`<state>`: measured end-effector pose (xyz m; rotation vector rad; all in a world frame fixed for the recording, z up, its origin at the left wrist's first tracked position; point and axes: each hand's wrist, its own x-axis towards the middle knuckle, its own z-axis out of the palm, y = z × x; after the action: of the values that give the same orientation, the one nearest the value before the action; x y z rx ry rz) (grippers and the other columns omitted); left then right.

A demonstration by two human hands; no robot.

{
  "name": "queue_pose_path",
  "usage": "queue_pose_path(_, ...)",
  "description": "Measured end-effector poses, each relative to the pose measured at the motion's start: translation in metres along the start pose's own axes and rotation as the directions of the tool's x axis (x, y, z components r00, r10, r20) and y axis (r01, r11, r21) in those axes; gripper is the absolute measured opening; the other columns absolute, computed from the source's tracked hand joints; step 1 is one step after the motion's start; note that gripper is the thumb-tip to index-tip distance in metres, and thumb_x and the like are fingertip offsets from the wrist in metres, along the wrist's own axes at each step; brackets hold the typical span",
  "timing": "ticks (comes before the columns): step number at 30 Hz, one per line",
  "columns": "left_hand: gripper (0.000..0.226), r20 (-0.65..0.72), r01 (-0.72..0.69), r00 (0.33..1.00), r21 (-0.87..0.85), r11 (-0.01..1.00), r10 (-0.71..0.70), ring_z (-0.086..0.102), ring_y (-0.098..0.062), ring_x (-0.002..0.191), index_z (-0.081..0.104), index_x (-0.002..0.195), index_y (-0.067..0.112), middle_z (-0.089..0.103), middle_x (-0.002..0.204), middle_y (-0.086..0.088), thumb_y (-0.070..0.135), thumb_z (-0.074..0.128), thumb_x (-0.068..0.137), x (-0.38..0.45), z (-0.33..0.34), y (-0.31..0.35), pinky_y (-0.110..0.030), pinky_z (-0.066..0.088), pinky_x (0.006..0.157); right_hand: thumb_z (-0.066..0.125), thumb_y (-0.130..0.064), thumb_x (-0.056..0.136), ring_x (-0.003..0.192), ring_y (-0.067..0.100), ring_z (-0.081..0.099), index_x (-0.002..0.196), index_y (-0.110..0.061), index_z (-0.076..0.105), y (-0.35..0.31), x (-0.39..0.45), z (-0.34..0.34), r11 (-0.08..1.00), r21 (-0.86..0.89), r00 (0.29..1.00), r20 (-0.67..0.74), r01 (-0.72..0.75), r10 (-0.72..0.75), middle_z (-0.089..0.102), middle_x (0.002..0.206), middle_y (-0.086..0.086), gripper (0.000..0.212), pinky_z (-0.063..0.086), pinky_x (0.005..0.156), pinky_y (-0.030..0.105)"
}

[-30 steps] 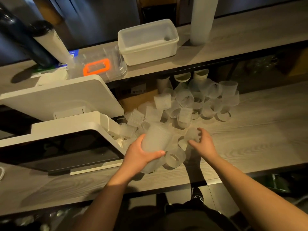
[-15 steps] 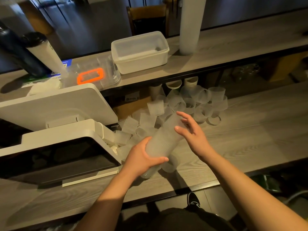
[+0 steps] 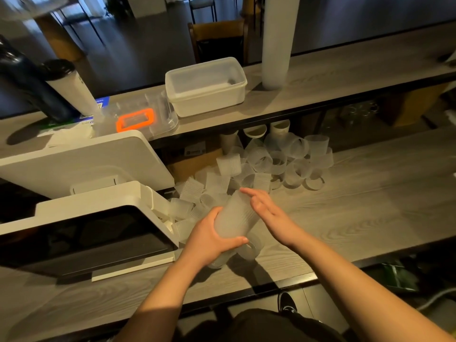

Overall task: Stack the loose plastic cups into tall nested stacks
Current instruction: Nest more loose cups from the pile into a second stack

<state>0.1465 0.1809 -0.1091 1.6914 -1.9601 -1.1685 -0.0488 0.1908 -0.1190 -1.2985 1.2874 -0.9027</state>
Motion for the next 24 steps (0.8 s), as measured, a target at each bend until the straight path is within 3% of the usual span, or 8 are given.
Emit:
queue_pose_path(4, 0.085, -0.047, 0.052, 0.997, -0.033, 0.998, -0.053, 0.056, -0.006, 0.1, 0.047, 0.128, 0.035, 0.057, 0.113, 0.015, 0.058, 0.087, 0.057, -0.001, 0.0, -0.005, -0.027, 0.049, 0.077, 0.036, -0.079, 0.082, 0.139, 0.003, 0.035, 0.15, -0.034, 0.038, 0.018, 0.007, 0.001, 0.993, 0.072, 0.993, -0.069, -0.092, 0.097, 0.038, 0.152, -0.011, 0.081, 0.029, 0.117, 0.032)
queue_pose_path(8, 0.091, -0.095, 0.09, 0.991, -0.084, 0.992, -0.098, 0.056, -0.008, 0.103, 0.046, 0.132, 0.034, 0.057, 0.116, 0.015, 0.061, 0.087, 0.055, -0.005, -0.003, -0.01, -0.033, 0.052, 0.081, 0.055, -0.075, 0.081, 0.132, 0.012, 0.045, 0.15, -0.025, 0.038, 0.049, 0.01, -0.001, 0.985, 0.021, 0.971, -0.163, -0.172, 0.173, 0.043, 0.149, -0.002, 0.087, 0.04, 0.106, 0.031)
queue_pose_path(11, 0.086, -0.125, 0.104, 0.985, -0.121, 0.987, -0.119, 0.054, -0.008, 0.102, 0.043, 0.132, 0.035, 0.054, 0.115, 0.014, 0.052, 0.088, 0.061, -0.012, -0.005, -0.013, -0.027, 0.048, 0.075, 0.064, -0.08, 0.068, 0.13, 0.014, 0.044, 0.151, -0.024, 0.035, 0.072, 0.006, -0.001, 0.962, -0.101, 0.962, -0.13, -0.253, 0.239, 0.04, 0.151, 0.0, 0.104, 0.043, 0.107, 0.037)
queue_pose_path(15, 0.08, -0.149, 0.132, 0.978, -0.118, 0.984, -0.149, 0.054, -0.012, 0.105, 0.041, 0.127, 0.036, 0.053, 0.116, 0.012, 0.051, 0.088, 0.063, -0.019, -0.006, -0.02, -0.033, 0.051, 0.082, 0.083, -0.059, 0.068, 0.142, 0.022, 0.035, 0.156, -0.018, 0.024, 0.099, 0.002, 0.007, 0.921, -0.249, 0.953, -0.024, -0.298, 0.302, 0.03, 0.158, 0.006, 0.114, 0.037, 0.115, 0.04)
queue_pose_path(18, 0.083, -0.168, 0.147, 0.972, -0.121, 0.982, -0.166, 0.055, -0.012, 0.106, 0.044, 0.13, 0.033, 0.055, 0.118, 0.01, 0.051, 0.088, 0.062, -0.023, -0.005, -0.027, -0.036, 0.053, 0.085, 0.087, -0.059, 0.061, 0.145, 0.024, 0.032, 0.157, -0.019, 0.019, 0.112, 0.001, 0.015, 0.884, -0.372, 0.948, 0.03, -0.284, 0.317, 0.027, 0.16, 0.006, 0.124, 0.033, 0.118, 0.042)
queue_pose_path(24, 0.083, -0.184, 0.158, 0.968, -0.087, 0.984, -0.172, 0.056, -0.01, 0.103, 0.045, 0.128, 0.032, 0.055, 0.116, 0.01, 0.052, 0.088, 0.06, -0.031, -0.004, -0.032, -0.039, 0.055, 0.086, 0.085, -0.035, 0.071, 0.135, 0.022, 0.043, 0.152, -0.016, 0.033, 0.118, 0.002, 0.022, 0.853, -0.462, 0.967, -0.047, -0.244, 0.251, 0.043, 0.148, 0.006, 0.098, 0.039, 0.112, 0.036)
